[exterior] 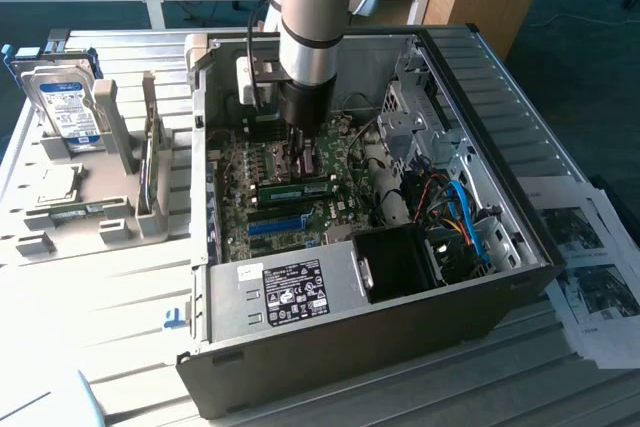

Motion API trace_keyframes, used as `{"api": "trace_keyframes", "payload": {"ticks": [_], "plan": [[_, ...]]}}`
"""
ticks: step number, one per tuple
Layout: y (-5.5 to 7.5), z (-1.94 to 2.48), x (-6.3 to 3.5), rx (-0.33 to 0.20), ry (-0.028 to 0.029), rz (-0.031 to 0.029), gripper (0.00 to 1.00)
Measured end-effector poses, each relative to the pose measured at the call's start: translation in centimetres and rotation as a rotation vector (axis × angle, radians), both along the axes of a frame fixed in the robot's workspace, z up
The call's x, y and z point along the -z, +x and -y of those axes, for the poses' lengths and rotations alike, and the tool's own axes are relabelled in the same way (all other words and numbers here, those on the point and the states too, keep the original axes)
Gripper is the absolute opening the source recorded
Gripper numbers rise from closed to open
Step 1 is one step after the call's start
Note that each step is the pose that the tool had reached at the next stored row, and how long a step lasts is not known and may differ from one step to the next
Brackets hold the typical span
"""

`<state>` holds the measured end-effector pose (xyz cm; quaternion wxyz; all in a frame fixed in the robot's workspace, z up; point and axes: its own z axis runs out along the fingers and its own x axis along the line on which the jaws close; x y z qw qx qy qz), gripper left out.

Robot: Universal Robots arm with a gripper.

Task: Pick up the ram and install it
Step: 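Press down the ram until it locks into place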

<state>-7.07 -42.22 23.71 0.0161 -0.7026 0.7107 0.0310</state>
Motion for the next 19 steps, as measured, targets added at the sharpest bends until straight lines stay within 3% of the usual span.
{"api": "trace_keyframes", "payload": {"ticks": [19], "plan": [[-0.97, 0.01, 0.05, 0.0, 0.0002, 0.0, 0.1]]}}
